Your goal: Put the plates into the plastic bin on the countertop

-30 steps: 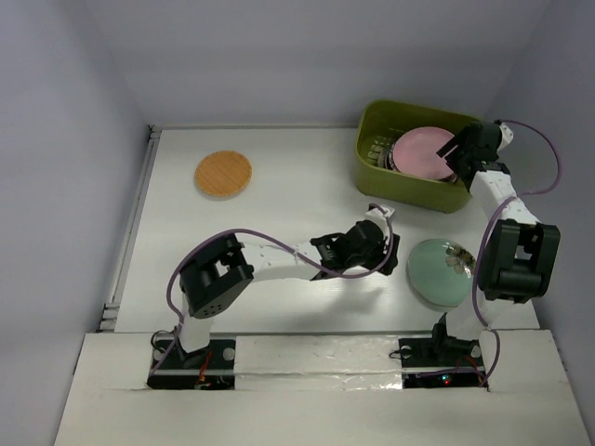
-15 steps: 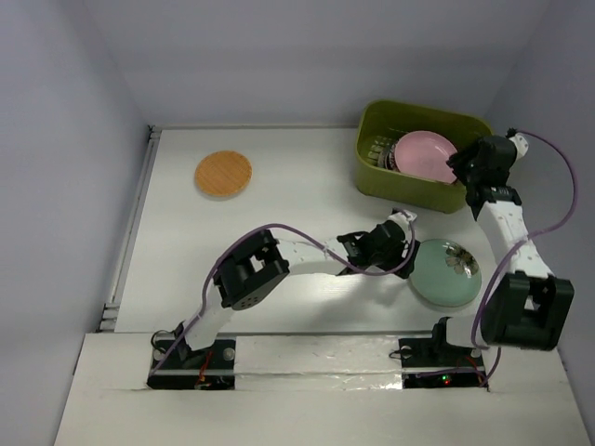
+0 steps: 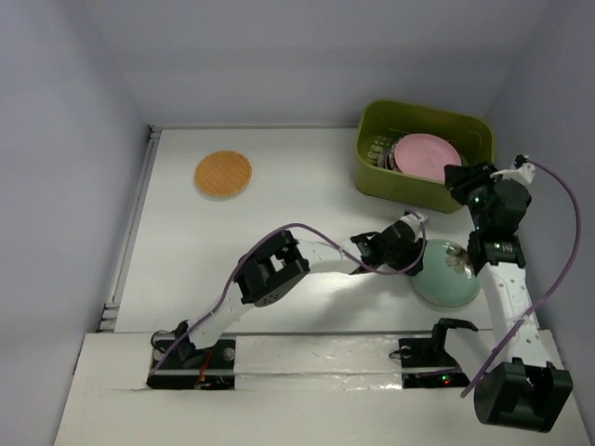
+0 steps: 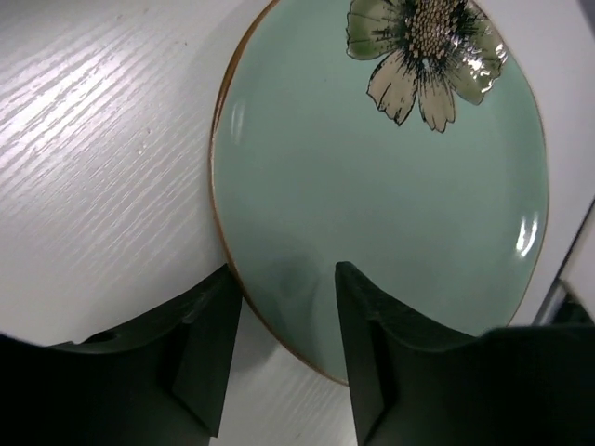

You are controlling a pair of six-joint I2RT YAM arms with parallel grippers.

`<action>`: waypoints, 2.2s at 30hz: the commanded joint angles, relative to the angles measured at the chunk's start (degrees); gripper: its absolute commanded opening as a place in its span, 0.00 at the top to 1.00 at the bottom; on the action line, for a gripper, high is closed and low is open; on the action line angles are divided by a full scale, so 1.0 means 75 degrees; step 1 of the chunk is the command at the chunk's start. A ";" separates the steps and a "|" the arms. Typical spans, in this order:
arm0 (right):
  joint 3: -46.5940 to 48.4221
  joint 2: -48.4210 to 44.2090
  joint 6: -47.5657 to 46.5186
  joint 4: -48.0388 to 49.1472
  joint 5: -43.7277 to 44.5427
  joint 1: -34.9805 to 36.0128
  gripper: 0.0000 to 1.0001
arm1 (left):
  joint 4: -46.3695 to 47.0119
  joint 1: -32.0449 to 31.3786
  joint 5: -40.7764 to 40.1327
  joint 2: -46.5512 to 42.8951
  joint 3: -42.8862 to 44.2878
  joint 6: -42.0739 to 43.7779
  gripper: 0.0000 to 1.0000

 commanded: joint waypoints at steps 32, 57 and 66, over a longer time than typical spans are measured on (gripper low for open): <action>-0.3042 0.0468 -0.0182 0.1409 -0.1555 0.2055 0.00 | 0.5750 0.3922 0.2215 -0.6688 -0.8434 -0.3073 1.00; -0.2004 0.1398 0.1014 0.3784 -0.4545 0.2371 1.00 | 0.3446 0.4533 0.2022 -0.9079 -0.7744 -0.2373 0.72; 0.2532 0.2661 0.0278 0.1463 -0.2589 0.0990 1.00 | 0.1299 0.4533 0.0542 -1.0637 -0.7743 -0.1504 0.53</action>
